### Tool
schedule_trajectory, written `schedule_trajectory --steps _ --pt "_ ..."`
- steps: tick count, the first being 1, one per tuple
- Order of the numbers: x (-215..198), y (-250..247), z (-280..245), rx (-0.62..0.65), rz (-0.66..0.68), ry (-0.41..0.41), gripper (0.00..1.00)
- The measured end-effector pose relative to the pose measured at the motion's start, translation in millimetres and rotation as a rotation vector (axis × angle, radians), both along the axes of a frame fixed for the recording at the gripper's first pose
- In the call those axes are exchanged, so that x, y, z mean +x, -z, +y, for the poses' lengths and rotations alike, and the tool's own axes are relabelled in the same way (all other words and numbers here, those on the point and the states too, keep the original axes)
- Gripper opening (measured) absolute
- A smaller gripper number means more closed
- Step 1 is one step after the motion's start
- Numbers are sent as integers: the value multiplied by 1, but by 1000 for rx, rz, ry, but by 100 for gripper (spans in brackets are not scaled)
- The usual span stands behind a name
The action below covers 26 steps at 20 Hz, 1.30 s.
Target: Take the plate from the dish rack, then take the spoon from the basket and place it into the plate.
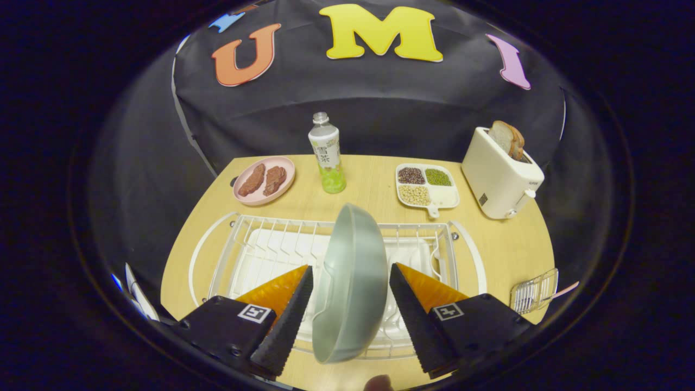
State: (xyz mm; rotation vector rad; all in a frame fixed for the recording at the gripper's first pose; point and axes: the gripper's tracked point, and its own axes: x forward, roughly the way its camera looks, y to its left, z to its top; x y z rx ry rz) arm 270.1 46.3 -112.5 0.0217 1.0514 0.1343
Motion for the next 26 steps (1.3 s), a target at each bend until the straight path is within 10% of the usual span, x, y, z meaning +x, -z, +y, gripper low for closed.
schedule_trajectory --steps 9,16,26 --pt "-14 23 2 -57 154 148 42" --pt "-10 -14 -22 -211 76 208 40" --pt "-121 -76 -26 6 -29 70 40"
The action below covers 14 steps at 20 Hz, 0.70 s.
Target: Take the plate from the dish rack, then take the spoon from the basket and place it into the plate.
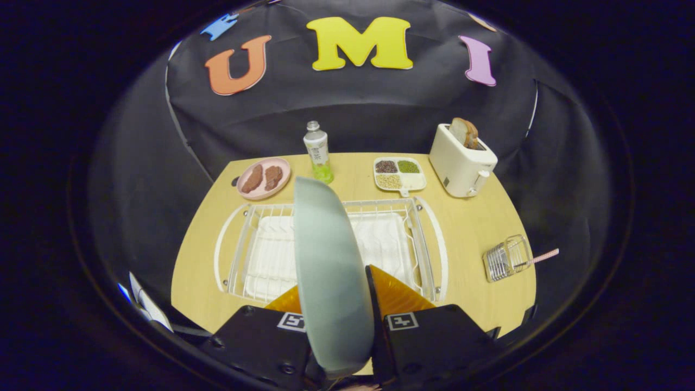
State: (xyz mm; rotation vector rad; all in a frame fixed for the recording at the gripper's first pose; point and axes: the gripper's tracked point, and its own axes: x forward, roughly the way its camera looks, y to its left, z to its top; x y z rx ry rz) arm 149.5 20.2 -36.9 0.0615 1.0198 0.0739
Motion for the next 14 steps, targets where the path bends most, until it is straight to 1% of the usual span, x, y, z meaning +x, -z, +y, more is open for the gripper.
schedule_trajectory --steps 2,4,7,8,10,14 --pt "-36 7 -9 51 -5 -7 40" --pt "-70 23 -17 107 13 -8 40" --pt "-112 63 -23 253 79 21 40" --pt "-122 77 -29 289 108 39 40" --pt "-139 105 -31 363 171 44 40" --pt "-156 154 -40 470 256 90 40"
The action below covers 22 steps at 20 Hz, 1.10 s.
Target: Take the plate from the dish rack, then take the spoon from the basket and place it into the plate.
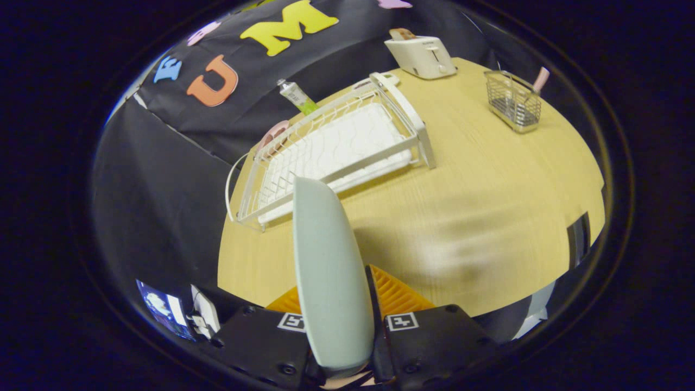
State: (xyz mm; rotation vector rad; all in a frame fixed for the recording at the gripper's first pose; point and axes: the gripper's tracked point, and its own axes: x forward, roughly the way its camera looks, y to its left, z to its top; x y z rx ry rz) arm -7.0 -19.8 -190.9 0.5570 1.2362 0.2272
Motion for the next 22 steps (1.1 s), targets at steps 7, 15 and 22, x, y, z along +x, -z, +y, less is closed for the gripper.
schedule_trajectory --steps 7,15,22 --pt "14 18 -1 155 7 54 42" --pt "26 32 -16 158 -24 68 60" --pt "31 20 -31 96 -146 39 75"
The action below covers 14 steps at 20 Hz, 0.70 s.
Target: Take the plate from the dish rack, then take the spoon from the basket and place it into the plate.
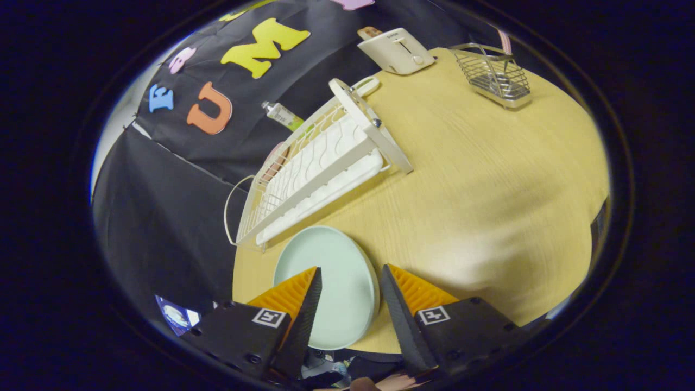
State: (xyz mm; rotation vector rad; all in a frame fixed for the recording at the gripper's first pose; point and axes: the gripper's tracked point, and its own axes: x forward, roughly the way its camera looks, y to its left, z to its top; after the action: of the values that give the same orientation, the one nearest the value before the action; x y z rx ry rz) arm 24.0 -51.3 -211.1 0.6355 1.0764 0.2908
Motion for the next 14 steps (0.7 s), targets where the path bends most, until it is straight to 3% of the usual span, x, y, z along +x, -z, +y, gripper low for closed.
schedule_trajectory --steps 6,8,11,14 --pt "1 -39 -57 -264 -321 -2 92" --pt "0 -61 -91 -370 -454 48 95" --pt "1 -91 -136 -431 -607 127 100" --pt "9 -97 -191 -480 -667 214 100"
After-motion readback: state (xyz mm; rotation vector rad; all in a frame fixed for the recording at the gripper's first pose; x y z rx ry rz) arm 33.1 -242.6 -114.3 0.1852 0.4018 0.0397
